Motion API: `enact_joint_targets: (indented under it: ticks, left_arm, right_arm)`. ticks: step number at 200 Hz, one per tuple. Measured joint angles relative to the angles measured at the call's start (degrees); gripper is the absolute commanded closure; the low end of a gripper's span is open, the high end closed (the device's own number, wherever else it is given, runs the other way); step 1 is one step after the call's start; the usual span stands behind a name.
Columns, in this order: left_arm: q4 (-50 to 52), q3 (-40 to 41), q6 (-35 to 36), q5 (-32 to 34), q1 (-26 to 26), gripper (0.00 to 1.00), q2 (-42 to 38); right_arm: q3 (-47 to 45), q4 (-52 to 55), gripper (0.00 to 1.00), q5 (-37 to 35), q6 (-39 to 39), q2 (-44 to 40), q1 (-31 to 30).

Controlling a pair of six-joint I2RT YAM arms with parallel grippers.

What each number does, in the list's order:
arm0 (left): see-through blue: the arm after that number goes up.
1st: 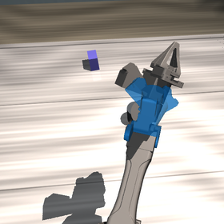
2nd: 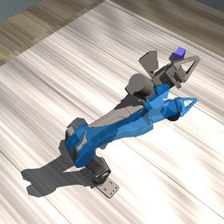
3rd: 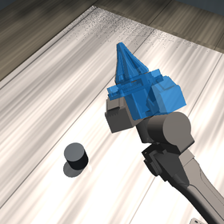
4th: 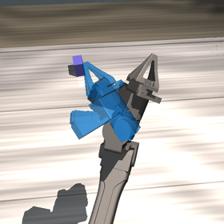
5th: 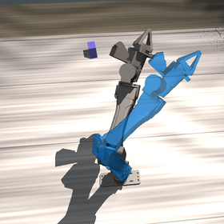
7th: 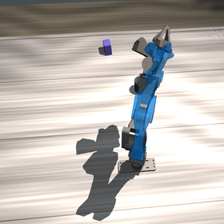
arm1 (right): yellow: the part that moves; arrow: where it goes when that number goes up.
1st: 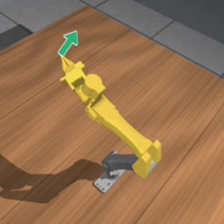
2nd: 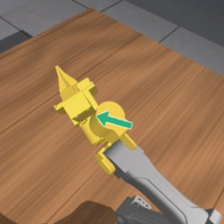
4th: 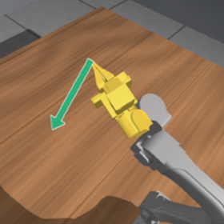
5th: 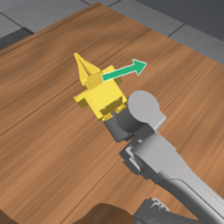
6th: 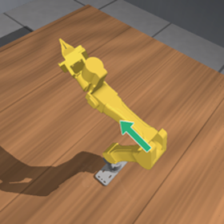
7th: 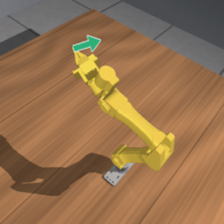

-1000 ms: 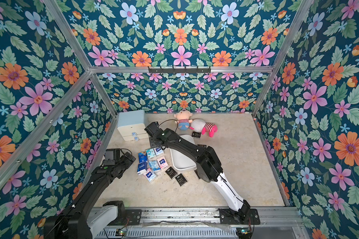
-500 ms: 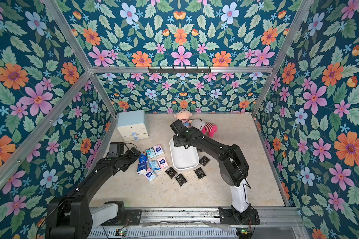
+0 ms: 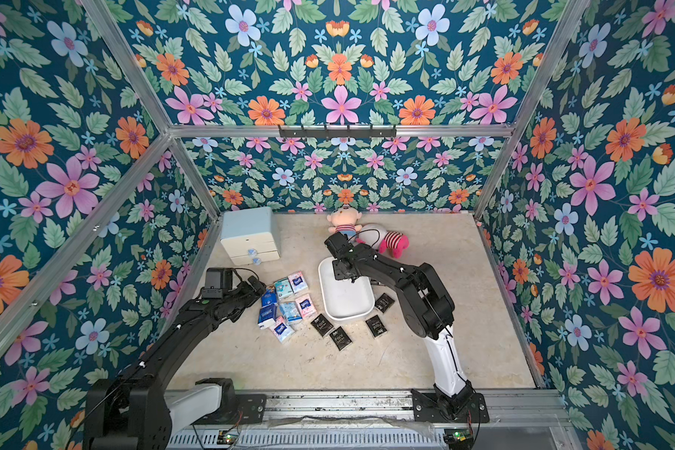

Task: Put the pocket tissues into the storage box
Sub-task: Place the pocket tissues in the storage box.

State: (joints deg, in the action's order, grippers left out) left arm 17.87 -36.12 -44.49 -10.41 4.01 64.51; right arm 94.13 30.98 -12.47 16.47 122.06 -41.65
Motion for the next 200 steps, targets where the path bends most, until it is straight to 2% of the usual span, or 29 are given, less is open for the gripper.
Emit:
enact_joint_targets:
  ticks: [36,60,91,125,158,179,200]
  left_arm:
    - [0.15,0.24,1.18,0.11,0.15,0.0,-0.15]
    - [0.28,-0.79,1.95,0.33,1.42,0.0,1.18]
    - [0.68,-2.56,2.95,2.14,5.6,0.0,3.32]
    - [2.21,-6.6,4.35,6.08,11.28,0.0,7.48]
    - [3.19,-11.67,5.84,8.13,13.68,0.01,12.94]
    - [3.39,-15.37,7.19,9.29,15.04,0.07,16.72]
    - [3.58,-18.67,7.96,10.1,16.26,0.19,20.9]
  right_arm:
    - [0.13,-0.04,0.47,-1.77,0.0,1.95,-0.07]
    - [0.9,0.39,0.37,-3.28,0.02,3.08,0.2]
    - [2.45,1.55,0.3,-5.16,0.02,2.91,0.28]
    - [3.13,3.08,0.28,-5.11,0.46,-2.1,0.24]
    - [1.97,2.6,0.28,-2.51,3.41,-8.57,0.24]
    - [-0.33,2.1,0.28,-0.5,5.57,-11.98,0.24]
    - [-1.6,1.53,0.28,0.63,7.1,-14.25,0.28]
